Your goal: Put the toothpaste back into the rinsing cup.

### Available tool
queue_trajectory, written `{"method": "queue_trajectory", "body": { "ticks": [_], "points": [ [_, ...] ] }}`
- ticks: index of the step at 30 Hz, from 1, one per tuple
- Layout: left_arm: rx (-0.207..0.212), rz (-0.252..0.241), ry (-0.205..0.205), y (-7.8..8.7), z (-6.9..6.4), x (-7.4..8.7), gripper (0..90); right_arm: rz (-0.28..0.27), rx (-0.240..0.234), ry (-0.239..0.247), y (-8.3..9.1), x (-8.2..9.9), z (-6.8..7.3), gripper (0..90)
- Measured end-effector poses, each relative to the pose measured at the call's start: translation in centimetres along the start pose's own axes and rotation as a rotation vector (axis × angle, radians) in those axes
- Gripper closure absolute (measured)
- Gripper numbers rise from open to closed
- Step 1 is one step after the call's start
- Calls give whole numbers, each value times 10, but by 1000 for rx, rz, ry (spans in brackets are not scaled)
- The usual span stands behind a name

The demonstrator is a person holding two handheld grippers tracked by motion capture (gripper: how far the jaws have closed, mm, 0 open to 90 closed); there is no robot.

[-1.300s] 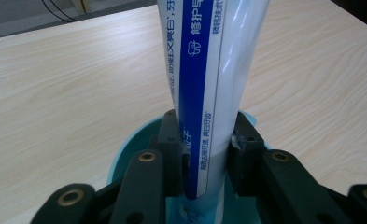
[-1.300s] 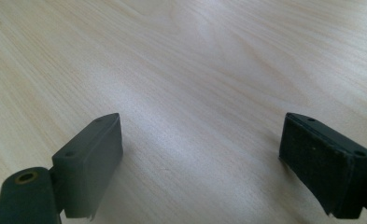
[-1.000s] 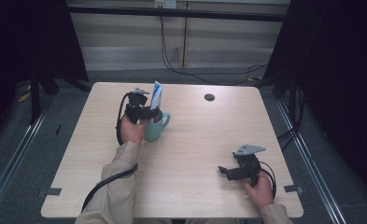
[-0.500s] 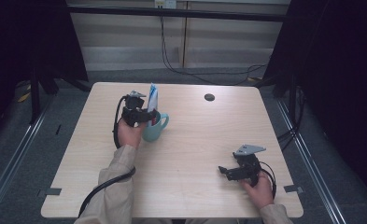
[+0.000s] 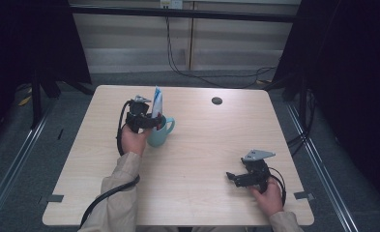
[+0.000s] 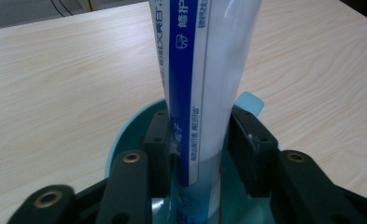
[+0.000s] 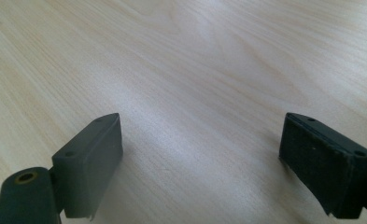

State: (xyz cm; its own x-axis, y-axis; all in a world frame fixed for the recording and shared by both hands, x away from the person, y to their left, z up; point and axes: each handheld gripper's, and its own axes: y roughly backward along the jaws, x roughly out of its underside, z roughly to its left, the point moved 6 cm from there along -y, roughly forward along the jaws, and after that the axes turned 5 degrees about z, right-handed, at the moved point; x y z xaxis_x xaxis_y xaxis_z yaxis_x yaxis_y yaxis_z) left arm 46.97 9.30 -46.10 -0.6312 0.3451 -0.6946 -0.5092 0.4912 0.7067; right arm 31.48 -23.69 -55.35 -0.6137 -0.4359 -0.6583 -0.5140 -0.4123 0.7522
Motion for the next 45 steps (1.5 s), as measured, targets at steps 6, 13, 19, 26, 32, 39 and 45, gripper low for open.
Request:
{"method": "queue_trajectory", "body": {
  "ticks": [6, 13, 19, 26, 32, 39, 45],
  "points": [
    [-11, 10, -1, 2, 0, -1, 499, 0, 0, 0, 0, 0, 0, 127],
    [-52, 5, -12, 8, 3, -3, 379, 0, 0, 0, 0, 0, 0, 127],
    [-62, 4, -18, 12, 5, -5, 336, 0, 0, -1, 0, 0, 0, 127],
    [-73, -7, -20, 15, 5, -8, 277, 0, 0, -1, 0, 0, 0, 127],
    [-82, -9, -31, 20, 6, -11, 244, 0, 0, -1, 0, 0, 0, 127],
    [-82, -7, -21, 26, 7, -13, 217, 0, 0, 0, 0, 0, 0, 127],
    [-61, -16, -4, 31, 8, -12, 205, 0, 0, -1, 0, 0, 0, 127]
  ]
}}
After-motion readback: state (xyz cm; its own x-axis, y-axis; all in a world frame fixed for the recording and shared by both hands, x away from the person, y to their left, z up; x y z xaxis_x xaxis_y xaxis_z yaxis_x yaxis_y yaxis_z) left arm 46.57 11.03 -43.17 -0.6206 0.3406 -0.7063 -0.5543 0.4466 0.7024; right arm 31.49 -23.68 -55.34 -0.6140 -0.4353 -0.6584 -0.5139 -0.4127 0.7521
